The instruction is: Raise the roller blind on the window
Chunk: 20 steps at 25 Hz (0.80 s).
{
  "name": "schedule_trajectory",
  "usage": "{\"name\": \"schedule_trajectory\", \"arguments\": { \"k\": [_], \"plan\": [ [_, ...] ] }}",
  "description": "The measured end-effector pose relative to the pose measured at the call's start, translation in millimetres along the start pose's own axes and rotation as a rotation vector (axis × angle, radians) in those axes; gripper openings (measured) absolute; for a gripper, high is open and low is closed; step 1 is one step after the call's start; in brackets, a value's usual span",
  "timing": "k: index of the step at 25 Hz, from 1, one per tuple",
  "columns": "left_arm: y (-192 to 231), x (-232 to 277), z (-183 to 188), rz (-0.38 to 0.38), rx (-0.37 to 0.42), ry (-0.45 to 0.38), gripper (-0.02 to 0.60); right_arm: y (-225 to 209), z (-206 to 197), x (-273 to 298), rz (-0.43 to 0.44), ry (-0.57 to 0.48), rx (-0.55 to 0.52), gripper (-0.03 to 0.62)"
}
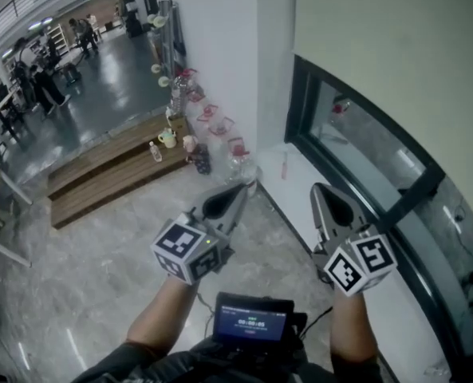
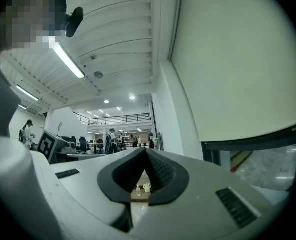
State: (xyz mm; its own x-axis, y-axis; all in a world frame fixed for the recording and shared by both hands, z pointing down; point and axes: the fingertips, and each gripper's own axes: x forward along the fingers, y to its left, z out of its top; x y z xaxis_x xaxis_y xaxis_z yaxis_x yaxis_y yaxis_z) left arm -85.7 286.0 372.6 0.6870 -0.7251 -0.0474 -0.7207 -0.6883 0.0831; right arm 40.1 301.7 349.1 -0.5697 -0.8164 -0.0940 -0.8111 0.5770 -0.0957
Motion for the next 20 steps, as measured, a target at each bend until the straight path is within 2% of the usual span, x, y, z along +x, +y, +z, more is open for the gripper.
{"name": "schedule_trajectory", "arguments": {
  "k": [8, 20],
  "plan": [
    [30, 65, 17, 0.071, 0.012, -0.006, -0.008, -67, 19, 42, 0.048, -0.03, -0.004, 0.015],
    [60, 141, 17, 0.064, 0.019, -0.003, -0.008, -130, 9, 95, 0.06, -0.032, 0.028, 0.015]
  ]
}}
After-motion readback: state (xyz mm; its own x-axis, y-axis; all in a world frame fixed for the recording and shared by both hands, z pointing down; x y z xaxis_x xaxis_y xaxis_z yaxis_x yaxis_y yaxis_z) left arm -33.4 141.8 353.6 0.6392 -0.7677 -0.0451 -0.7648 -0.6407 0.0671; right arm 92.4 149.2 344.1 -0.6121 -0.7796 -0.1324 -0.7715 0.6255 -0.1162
